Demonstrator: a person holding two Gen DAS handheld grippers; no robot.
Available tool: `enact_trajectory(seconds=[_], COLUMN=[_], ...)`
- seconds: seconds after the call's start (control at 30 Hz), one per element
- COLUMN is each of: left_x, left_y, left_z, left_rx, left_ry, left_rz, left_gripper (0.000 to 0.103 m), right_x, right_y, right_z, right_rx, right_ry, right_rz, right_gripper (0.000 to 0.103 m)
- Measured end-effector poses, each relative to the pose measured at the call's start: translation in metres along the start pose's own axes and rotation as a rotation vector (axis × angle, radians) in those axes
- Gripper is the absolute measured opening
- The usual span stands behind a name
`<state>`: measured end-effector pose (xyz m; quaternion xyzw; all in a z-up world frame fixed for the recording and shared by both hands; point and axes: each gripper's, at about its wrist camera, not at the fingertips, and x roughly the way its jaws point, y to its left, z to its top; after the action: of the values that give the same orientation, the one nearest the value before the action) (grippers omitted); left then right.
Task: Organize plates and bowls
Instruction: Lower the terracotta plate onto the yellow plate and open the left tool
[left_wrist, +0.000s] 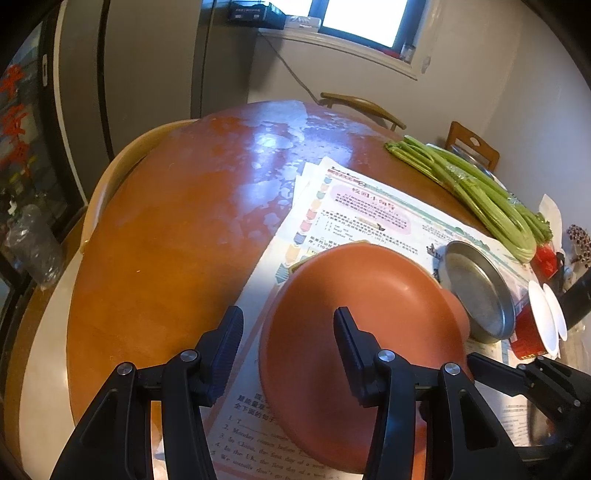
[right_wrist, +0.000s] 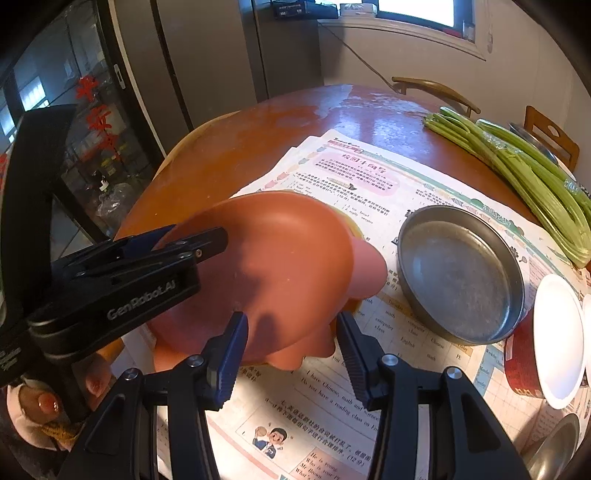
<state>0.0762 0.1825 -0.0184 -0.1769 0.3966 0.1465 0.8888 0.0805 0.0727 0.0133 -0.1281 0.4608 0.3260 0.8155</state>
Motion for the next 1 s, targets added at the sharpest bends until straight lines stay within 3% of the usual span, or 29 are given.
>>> enact_trajectory(seconds=[0.27,0.7,1.0], left_x=[0.007,0.018,0.021], left_y=[0.005,0.002,0.001], left_z=[0.001,0.005,0.005], left_rx=[-0.003,0.03,0.038], left_ry=[0.017,0.039,0.051], left_rz=[0.028,0.04,0.037], left_gripper=[0.052,0.052,0.053], right_x=[-0.01,-0.009,-0.021], right_y=[0.006,0.051,0.027], right_z=[-0.007,-0.014,-0.014], right_rx=[-0.023,-0.143,-0.068], right_ry=[-0.001,-0.016,-0.038], right_rz=[0.017,0.07,0.026], right_gripper=[0.051,0.051,0.051])
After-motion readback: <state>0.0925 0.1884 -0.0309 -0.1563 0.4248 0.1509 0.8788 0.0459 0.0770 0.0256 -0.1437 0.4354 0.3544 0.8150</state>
